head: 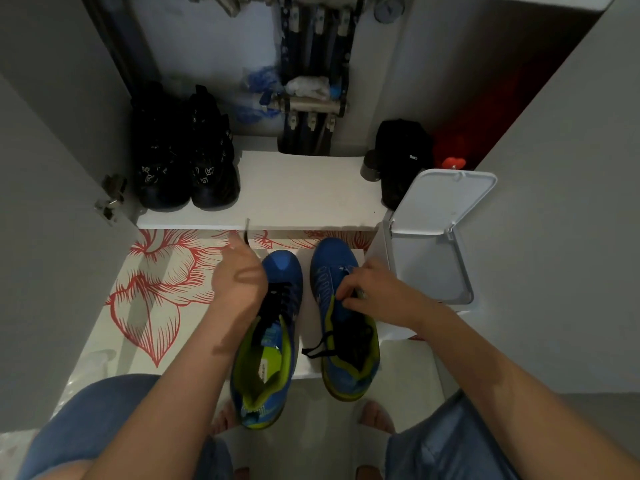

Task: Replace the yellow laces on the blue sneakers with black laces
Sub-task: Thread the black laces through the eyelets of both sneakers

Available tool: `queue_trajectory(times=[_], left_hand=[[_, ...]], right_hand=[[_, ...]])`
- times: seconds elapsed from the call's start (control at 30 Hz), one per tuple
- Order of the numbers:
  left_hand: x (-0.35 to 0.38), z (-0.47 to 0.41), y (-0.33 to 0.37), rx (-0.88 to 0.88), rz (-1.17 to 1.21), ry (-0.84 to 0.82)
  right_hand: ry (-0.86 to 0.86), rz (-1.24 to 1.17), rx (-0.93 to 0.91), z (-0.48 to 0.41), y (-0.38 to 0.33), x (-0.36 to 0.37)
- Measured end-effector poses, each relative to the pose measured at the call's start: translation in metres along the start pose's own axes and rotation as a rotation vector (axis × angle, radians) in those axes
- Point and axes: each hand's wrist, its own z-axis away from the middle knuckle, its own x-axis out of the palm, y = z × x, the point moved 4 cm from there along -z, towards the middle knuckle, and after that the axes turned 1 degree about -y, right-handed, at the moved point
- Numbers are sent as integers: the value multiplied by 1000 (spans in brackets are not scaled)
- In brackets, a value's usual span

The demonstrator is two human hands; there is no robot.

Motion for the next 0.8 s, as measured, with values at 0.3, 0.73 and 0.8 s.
queue_trajectory(times=[0.3,0.73,0.8], left_hand=[[20,19,32,311,-125,-304],[64,47,38,473,-217,-805],[67,50,38,471,-195,-837]], right_hand=[[-63,137,-88,-3,-4,10],[-95,51,-119,-4,-16,10],[-112,48,-117,-4,-14,12]])
